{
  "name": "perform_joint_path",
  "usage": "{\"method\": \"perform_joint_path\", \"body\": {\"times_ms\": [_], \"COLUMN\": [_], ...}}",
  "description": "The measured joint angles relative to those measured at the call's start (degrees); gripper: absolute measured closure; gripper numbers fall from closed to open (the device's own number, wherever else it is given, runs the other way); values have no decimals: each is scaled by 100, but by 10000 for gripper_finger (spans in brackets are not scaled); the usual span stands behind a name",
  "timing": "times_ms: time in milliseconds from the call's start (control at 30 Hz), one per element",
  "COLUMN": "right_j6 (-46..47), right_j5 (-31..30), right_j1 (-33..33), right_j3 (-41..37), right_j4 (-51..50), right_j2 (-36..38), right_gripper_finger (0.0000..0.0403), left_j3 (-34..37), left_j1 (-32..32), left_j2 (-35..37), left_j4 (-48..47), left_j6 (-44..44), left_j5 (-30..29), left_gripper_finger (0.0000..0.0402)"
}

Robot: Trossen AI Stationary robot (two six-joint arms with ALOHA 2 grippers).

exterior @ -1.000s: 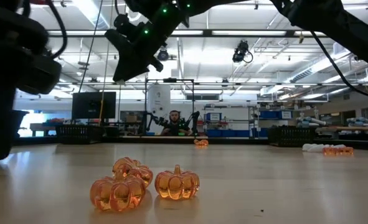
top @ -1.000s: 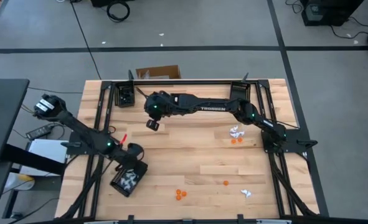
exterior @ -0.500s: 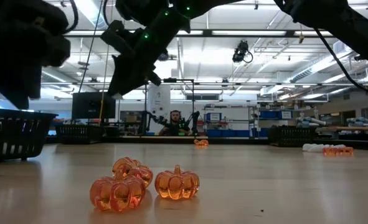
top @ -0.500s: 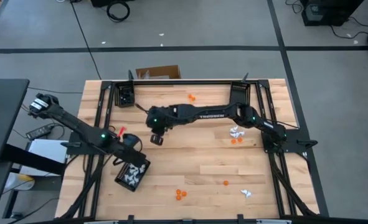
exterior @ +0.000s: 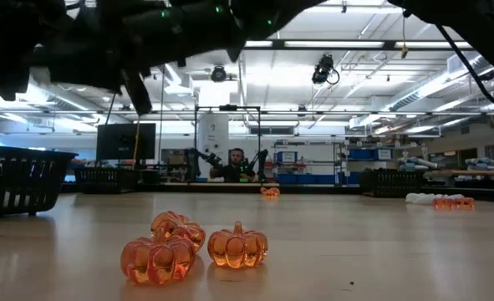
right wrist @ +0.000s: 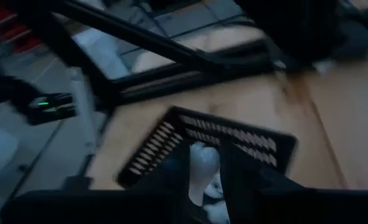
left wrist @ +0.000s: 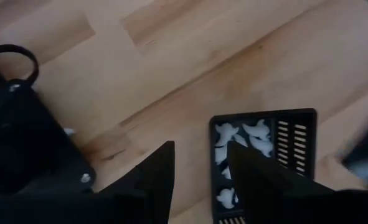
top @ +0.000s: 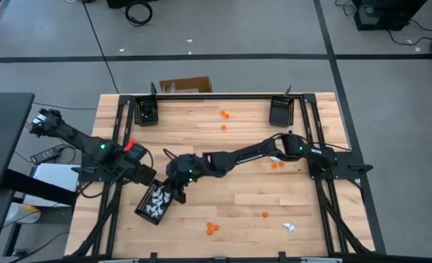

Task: Sort Halloween decoration
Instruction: Put the white ghost toy into the bottom black basket

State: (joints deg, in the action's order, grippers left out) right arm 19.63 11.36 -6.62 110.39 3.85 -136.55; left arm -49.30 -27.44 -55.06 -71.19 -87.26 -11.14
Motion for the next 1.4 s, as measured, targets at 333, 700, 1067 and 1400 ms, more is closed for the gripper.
{"method": "perform_joint_path", "body": {"times_ms": [333,700,1067,1400], "right_j6": [276,629,1506,3673], "right_j5": [-48,-158,-1309,-1226], "right_j1": [-5,195,-391,-2625], "right_j3": [-496,-432,-2598,-4105], "right_j4": [544,-3396,-5225,-5301], "right_j2": [-15,1303,3996,4921], "right_gripper_finger": [160,139,197,229], "left_j3": [0,217,1344,1600], "left_j1": [0,-15,208,168], "left_j2": [-4,-70,-604,-674], "left_j4": [166,2793,4150,3220], "left_j6": [72,2883,3677,3658], "left_j5": [-340,-826,-611,-582], "left_gripper_finger": [247,247,247,247]}}
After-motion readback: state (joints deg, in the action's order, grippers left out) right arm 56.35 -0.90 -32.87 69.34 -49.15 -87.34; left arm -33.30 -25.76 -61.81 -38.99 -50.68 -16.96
